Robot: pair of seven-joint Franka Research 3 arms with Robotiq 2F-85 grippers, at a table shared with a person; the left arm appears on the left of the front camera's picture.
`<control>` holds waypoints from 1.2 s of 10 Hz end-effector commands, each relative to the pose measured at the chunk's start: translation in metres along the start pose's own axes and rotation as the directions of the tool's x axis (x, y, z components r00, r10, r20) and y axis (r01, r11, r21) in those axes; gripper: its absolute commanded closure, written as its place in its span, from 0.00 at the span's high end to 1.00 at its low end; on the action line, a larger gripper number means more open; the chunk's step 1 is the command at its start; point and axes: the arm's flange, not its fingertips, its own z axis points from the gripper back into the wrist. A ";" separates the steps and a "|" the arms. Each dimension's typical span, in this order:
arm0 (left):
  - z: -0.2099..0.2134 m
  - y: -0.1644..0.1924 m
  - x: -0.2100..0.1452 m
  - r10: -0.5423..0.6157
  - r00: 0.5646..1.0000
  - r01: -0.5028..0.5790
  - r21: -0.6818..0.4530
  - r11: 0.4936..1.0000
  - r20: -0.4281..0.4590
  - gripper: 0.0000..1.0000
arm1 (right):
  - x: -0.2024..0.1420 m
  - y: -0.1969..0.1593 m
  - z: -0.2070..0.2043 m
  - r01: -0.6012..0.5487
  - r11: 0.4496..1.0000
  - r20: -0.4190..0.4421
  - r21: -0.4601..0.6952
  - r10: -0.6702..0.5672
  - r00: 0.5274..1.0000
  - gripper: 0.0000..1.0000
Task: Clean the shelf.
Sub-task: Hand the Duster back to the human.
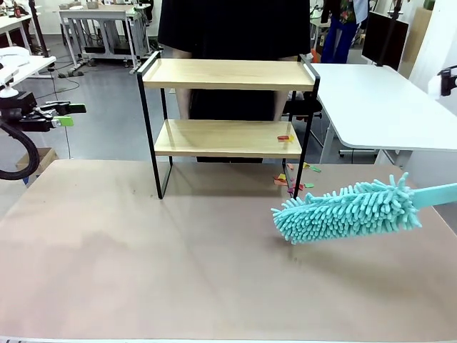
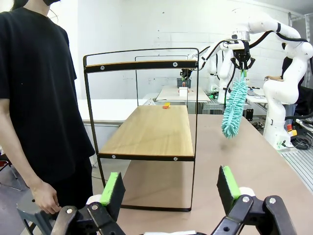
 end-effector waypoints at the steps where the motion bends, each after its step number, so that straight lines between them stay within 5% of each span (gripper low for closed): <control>1: 0.000 0.000 0.000 0.000 1.000 0.000 0.000 1.000 0.000 1.00 | 0.002 0.000 0.004 0.002 1.000 0.001 -0.007 -0.002 1.000 0.13; 5: 0.010 -0.073 0.051 0.038 0.999 -0.033 -0.130 0.991 0.033 1.00 | 0.028 -0.045 0.001 -0.150 0.983 0.125 0.107 0.136 0.983 0.13; 8: -0.012 -0.135 0.066 0.011 0.999 -0.008 -0.087 0.996 0.041 1.00 | 0.045 -0.064 -0.002 -0.375 0.908 0.277 0.189 0.317 0.907 0.13; 12: -0.075 -0.217 0.064 -0.054 0.997 0.055 -0.021 0.998 0.055 1.00 | 0.056 -0.087 -0.010 -0.482 0.852 0.402 0.203 0.376 0.835 0.13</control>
